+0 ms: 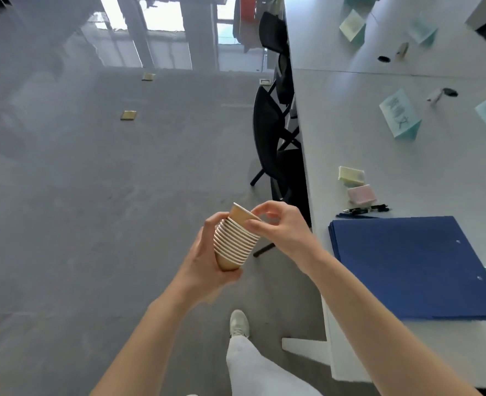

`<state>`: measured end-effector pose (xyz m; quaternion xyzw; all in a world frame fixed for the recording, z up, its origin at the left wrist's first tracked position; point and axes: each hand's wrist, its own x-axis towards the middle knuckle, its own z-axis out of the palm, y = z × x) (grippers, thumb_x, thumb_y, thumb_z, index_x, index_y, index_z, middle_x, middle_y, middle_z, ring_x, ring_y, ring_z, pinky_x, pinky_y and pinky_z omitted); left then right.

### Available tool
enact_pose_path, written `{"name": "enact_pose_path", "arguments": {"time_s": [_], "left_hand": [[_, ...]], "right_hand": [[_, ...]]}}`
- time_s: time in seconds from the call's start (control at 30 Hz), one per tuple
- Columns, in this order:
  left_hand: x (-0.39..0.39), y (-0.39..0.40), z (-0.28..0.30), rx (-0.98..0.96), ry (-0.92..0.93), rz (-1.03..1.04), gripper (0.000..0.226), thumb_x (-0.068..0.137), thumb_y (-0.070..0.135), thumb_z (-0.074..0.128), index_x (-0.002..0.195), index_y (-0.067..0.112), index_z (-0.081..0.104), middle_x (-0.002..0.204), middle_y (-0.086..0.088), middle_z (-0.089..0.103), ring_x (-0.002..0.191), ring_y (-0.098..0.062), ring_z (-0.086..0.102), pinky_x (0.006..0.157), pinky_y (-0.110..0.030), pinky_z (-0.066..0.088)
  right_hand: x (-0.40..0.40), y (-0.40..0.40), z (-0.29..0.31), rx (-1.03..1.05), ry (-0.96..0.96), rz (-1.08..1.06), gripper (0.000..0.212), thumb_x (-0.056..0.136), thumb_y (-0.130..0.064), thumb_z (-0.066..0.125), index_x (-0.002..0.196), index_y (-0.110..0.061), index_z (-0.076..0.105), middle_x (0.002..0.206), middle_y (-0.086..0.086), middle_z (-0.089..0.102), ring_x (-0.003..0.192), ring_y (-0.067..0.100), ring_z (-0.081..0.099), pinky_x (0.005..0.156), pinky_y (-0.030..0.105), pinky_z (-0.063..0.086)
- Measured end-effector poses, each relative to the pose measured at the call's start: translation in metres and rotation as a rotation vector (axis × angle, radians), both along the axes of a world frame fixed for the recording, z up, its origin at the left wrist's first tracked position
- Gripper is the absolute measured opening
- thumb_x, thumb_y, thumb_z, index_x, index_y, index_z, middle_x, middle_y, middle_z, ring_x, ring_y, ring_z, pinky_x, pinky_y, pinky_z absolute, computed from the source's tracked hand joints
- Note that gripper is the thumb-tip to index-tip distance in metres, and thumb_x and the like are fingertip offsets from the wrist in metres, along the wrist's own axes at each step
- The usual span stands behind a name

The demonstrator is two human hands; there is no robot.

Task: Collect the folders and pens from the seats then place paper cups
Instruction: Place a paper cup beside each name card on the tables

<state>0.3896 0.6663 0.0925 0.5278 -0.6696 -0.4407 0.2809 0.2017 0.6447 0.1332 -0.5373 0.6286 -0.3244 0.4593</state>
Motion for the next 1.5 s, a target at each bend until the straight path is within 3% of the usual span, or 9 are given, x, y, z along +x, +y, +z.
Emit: {"name": "enact_pose_path", "arguments": {"time_s": [0.23,0.33,0.43,0.7,0.97,1.13,1.27,1.37,1.5], "left_hand": [[-0.002,-0.132,0.020,-0.005,0.038,-0.118,0.097,0.061,0.009,0.082,0.131,0.051,0.028,0.110,0.007,0.058,0.086,-0.021,0.063,0.063,-0.046,0.057],[0.001,-0.181,0.020,-0.006,0.071,-0.124,0.095,0.060,0.015,0.084,0.131,0.048,0.031,0.112,0.011,0.059,0.093,-0.020,0.065,0.070,-0.049,0.057],[0.004,-0.234,0.017,-0.007,0.108,-0.121,0.085,0.060,0.033,0.084,0.127,0.048,0.034,0.104,0.017,0.060,0.089,-0.019,0.067,0.071,-0.051,0.057],[0.019,-0.377,0.019,0.051,0.014,-0.128,0.060,0.062,0.073,0.065,0.112,0.049,0.044,0.093,0.017,0.069,0.083,0.000,0.066,0.076,-0.036,0.056],[0.003,-0.492,0.034,0.080,-0.070,-0.335,0.040,0.073,0.056,0.073,0.105,0.048,0.050,0.084,0.024,0.067,0.074,0.005,0.064,0.060,-0.018,0.048],[-0.036,-0.545,0.024,0.084,-0.135,-0.448,0.051,0.068,0.062,0.071,0.110,0.045,0.047,0.086,0.011,0.067,0.074,-0.005,0.066,0.064,-0.033,0.058],[-0.082,-0.582,0.016,0.128,-0.138,-0.472,0.051,0.073,0.057,0.073,0.115,0.045,0.047,0.094,0.012,0.066,0.084,-0.006,0.065,0.070,-0.031,0.057],[-0.128,-0.609,0.013,0.131,-0.150,-0.487,0.052,0.075,0.053,0.073,0.118,0.040,0.049,0.095,0.013,0.065,0.086,0.001,0.062,0.066,-0.020,0.049],[-0.195,-0.648,0.015,0.136,-0.159,-0.495,0.040,0.077,0.050,0.073,0.107,0.031,0.055,0.091,0.010,0.067,0.082,0.001,0.062,0.062,-0.018,0.045]], "right_hand": [[-0.001,-0.114,0.008,0.321,-0.312,-0.129,0.082,0.075,-0.047,0.077,0.142,-0.021,0.037,0.129,0.003,0.058,0.112,0.016,0.061,0.097,0.037,0.051],[0.008,-0.154,0.010,0.327,-0.431,-0.179,0.071,0.080,-0.040,0.075,0.136,-0.008,0.045,0.122,0.009,0.064,0.103,0.018,0.069,0.090,0.037,0.057],[0.019,-0.199,0.009,0.284,-0.423,-0.187,0.044,0.083,-0.036,0.072,0.117,-0.011,0.061,0.111,0.007,0.070,0.101,0.016,0.069,0.091,0.037,0.057],[0.055,-0.320,0.003,0.263,-0.386,-0.399,0.064,0.071,-0.038,0.082,0.123,-0.015,0.053,0.114,0.001,0.065,0.103,0.012,0.067,0.089,0.032,0.057],[0.054,-0.406,-0.002,0.205,-0.486,-0.671,0.087,0.044,-0.052,0.085,0.118,-0.018,0.054,0.113,0.003,0.067,0.106,0.017,0.066,0.099,0.040,0.051],[0.006,-0.432,-0.004,0.077,-0.704,-0.955,0.070,0.066,-0.034,0.085,0.124,-0.012,0.053,0.119,0.011,0.064,0.110,0.025,0.063,0.096,0.045,0.053],[-0.058,-0.445,-0.013,-0.052,-0.730,-1.172,0.055,0.077,-0.024,0.079,0.125,-0.012,0.055,0.122,0.010,0.059,0.115,0.025,0.057,0.093,0.045,0.054],[-0.113,-0.463,-0.032,-0.095,-0.668,-1.295,0.057,0.078,-0.019,0.079,0.125,-0.018,0.048,0.117,0.001,0.053,0.111,0.022,0.054,0.093,0.047,0.053],[-0.183,-0.485,-0.075,-0.050,-0.341,-1.412,0.064,0.074,-0.020,0.081,0.123,-0.022,0.040,0.109,-0.009,0.050,0.108,0.021,0.056,0.095,0.047,0.051]]}}
